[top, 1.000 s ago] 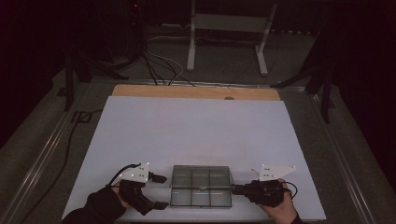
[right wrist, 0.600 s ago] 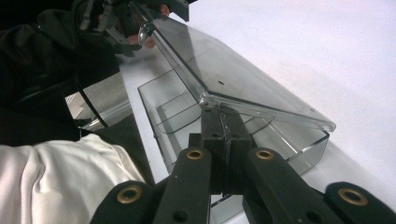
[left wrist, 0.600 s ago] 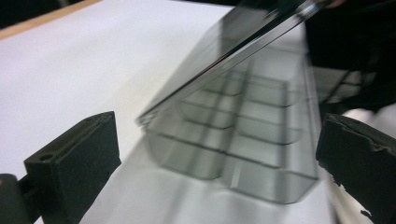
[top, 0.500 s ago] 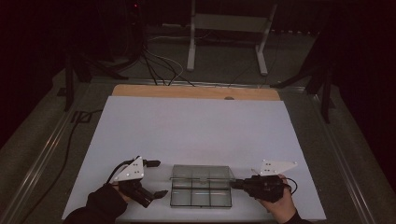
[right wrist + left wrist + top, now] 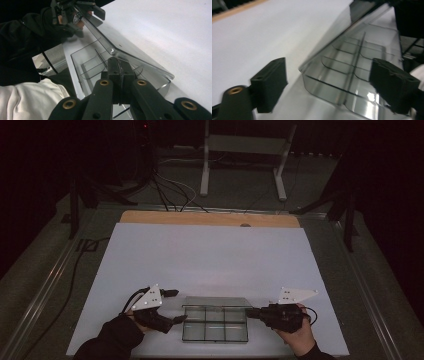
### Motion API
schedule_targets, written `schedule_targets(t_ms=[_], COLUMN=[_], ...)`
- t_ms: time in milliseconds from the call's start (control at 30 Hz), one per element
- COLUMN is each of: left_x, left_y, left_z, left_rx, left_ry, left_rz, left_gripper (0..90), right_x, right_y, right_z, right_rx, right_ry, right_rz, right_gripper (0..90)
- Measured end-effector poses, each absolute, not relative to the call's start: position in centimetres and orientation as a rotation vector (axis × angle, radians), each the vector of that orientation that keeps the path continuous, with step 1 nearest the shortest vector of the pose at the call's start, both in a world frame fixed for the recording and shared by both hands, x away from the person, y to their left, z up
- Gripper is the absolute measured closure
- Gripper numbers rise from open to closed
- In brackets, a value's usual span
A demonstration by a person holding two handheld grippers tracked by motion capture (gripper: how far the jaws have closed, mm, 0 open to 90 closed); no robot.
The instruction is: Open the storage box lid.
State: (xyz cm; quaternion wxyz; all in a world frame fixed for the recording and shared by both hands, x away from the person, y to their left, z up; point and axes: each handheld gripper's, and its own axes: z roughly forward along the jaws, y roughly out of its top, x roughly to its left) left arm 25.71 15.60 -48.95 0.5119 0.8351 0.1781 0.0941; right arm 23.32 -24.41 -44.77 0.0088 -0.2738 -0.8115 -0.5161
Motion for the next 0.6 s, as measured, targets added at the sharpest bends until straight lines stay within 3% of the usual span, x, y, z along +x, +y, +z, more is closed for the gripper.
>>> schedule_targets(t_ms=[100, 167, 267, 600], left_x=[26.1, 26.4, 26.7, 27.0], left_y=[15.4, 15.4, 15.5, 15.6], left_z=[-49.2, -49.3, -49.5, -49.1], left_rx=[2.016, 2.017, 2.024, 1.983], left_ry=[0.419, 0.407, 0.422, 0.379], left_rz=[0.258, 0.232, 0.237, 0.284], left_gripper=[24.6, 36.3, 44.8, 65.0], right_x=[23.4, 23.5, 23.5, 23.6], right_y=[-24.4, -24.3, -24.3, -24.4], right_z=[-44.7, -44.6, -44.6, -44.6], right_rx=[-0.863, -0.862, -0.867, -0.874], right_ry=[-2.532, -2.533, -2.536, -2.534], right_rz=[-1.616, -1.616, -1.618, -1.618], right_gripper=[90.0, 90.0, 90.0, 90.0])
